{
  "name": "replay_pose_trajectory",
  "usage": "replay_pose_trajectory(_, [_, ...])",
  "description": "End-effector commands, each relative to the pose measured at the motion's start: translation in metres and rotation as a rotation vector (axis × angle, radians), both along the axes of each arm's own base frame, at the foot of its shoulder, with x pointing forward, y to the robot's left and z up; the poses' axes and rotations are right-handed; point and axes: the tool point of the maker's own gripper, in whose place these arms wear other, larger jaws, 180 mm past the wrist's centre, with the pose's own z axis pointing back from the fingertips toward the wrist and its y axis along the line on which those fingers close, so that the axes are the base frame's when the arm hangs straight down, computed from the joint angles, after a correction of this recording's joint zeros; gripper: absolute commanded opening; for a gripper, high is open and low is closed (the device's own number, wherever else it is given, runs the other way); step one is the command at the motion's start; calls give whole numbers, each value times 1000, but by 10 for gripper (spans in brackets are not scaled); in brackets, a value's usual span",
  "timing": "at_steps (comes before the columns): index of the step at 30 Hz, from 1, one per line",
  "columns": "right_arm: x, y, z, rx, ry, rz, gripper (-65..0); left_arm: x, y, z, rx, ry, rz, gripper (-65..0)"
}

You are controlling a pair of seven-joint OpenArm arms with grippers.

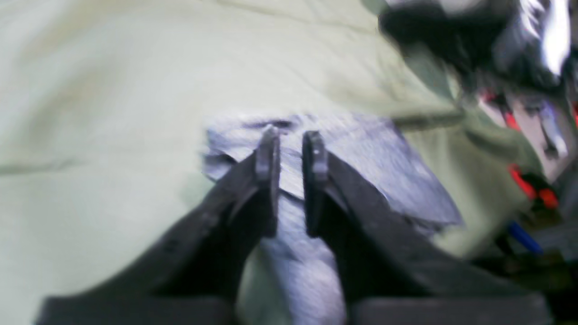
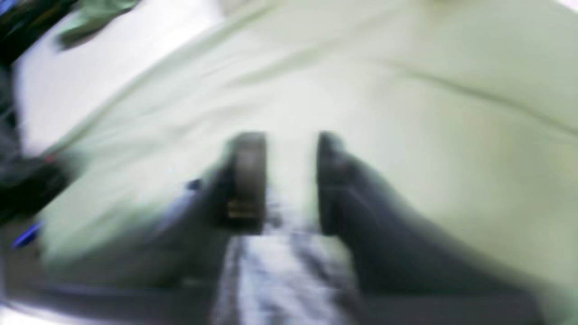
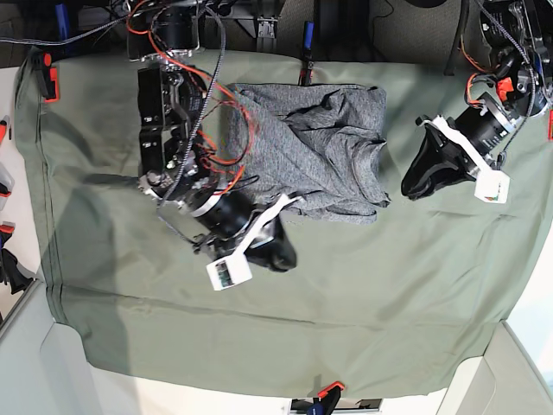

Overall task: Fold the T-shirt properly
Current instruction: 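Grasp the strip's other end with the right gripper and fold it over, then grasp the bundle with the left gripper and pull it toward the left arm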

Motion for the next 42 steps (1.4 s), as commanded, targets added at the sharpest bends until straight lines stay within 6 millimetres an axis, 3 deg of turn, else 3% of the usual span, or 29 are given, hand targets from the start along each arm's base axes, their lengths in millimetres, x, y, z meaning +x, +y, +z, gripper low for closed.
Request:
replay_pose_trajectory(1, [9, -4, 22, 42, -60, -20, -650, -6, -12, 7, -14, -20, -45, -598])
replay_pose_trajectory(4, [14, -23, 16, 30, -40, -62, -650, -31, -45, -13, -22, 67, -148, -637])
replay_pose_trajectory(10, [10, -30, 2, -1, -10, -60, -650, -72, -88, -43, -10, 181, -290, -637])
replay_pose_trajectory(14, [7, -31, -6, -7, 9, -59, -650, -89, -96, -59, 47, 229, -333, -637])
replay_pose_trajectory(19, [7, -29, -26, -7, 67, -52, -650, -92, -86, -79, 154, 254, -334, -637])
replay_pose_trajectory(28, [-8, -9, -77, 4, 191, 6, -650, -69, -59, -115, 255, 263, -269, -637])
replay_pose_trajectory(34, [-19, -1, -91, -51, 213, 58, -650, -32, -57, -100, 267, 185, -252, -637])
replay_pose_trajectory(42, [-18, -26, -99, -118, 209, 57, -650, 13, -28, -92, 345, 117, -218, -637])
